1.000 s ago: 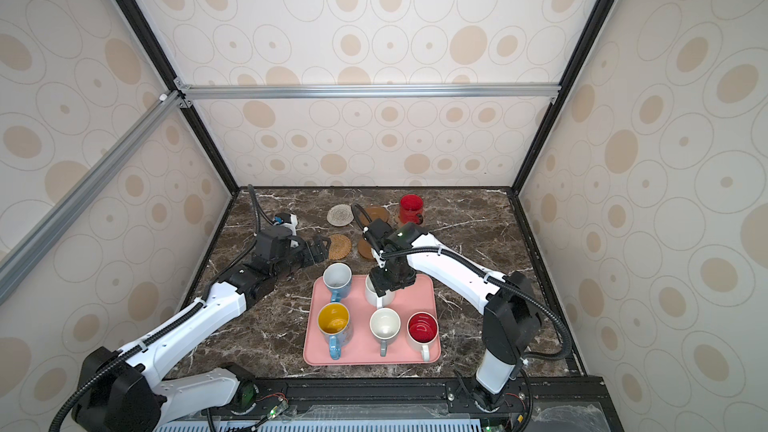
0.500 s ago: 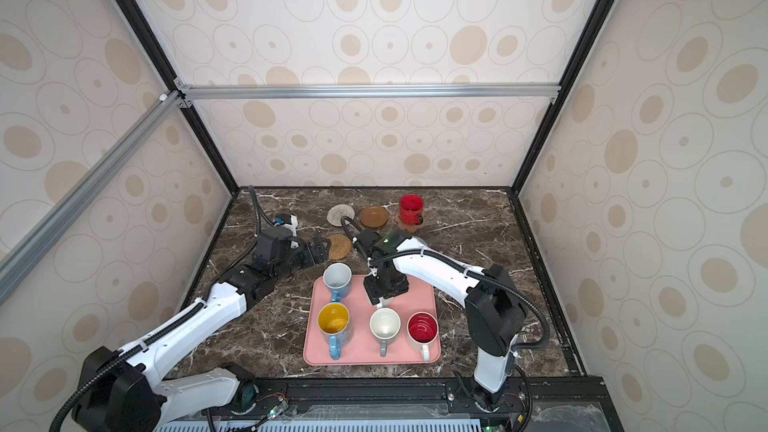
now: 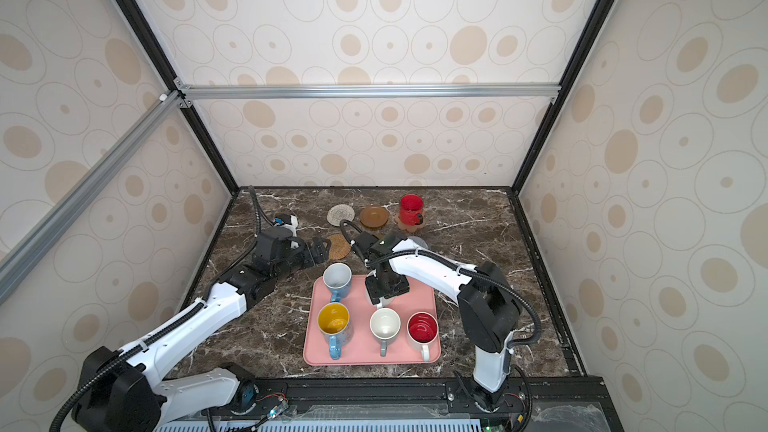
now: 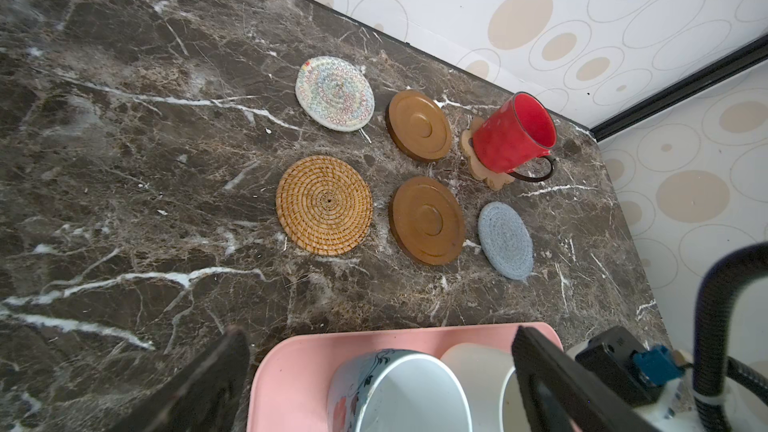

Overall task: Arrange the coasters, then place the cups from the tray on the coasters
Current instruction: 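Move the right gripper back over the white mug on the tray, then lower the right gripper and grasp the white mug by its rim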

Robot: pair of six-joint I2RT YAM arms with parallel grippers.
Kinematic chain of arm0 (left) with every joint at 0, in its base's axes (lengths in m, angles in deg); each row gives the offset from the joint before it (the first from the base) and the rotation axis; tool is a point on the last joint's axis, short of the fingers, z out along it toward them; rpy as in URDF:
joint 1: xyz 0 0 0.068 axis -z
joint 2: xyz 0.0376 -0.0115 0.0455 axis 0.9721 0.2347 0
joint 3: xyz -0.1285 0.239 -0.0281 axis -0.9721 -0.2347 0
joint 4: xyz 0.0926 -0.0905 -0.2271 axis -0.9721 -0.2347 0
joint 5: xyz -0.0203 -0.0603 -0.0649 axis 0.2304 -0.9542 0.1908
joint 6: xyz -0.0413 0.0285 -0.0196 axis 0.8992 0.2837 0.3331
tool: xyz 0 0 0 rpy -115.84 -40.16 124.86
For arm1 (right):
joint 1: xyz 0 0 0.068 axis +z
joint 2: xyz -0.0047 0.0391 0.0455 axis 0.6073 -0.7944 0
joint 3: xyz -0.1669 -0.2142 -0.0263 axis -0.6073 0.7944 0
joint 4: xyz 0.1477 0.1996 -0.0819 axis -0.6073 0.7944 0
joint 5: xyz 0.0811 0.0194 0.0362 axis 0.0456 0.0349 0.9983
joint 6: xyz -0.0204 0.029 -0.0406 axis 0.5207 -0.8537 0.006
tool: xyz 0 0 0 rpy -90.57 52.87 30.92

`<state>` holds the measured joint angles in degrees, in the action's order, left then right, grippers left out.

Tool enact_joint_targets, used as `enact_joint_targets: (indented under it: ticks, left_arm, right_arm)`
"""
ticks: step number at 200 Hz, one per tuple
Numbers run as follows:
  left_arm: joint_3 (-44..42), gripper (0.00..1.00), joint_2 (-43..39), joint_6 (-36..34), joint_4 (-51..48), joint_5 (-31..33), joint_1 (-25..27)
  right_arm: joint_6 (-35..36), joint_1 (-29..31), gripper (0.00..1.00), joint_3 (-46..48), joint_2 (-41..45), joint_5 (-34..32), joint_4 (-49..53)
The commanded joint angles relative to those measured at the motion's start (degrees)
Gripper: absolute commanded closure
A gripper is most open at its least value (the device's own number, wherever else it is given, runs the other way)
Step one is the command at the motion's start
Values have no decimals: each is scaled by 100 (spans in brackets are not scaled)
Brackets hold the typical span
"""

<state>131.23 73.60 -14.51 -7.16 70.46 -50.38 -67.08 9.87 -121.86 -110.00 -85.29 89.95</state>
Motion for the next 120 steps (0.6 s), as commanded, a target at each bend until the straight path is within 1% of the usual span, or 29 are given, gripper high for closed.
enact_joint_targets:
  ticks: [1, 60, 99, 120]
  left_arm:
    - [-6, 0, -111, -86, 54, 42, -31]
    - [-27, 0, -163, -71, 36, 67, -34]
    - [-38, 0, -157, -52, 27, 67, -29]
    - [-16, 0, -148, -28, 29, 67, -32]
  right_arm:
    - [-92, 1, 36, 90, 2, -511, 152]
    - [-19, -127, 38, 261, 51, -737, 58]
    - [155, -194, 41, 452, 136, -703, -216]
    - [279, -197, 42, 601, 192, -574, -487]
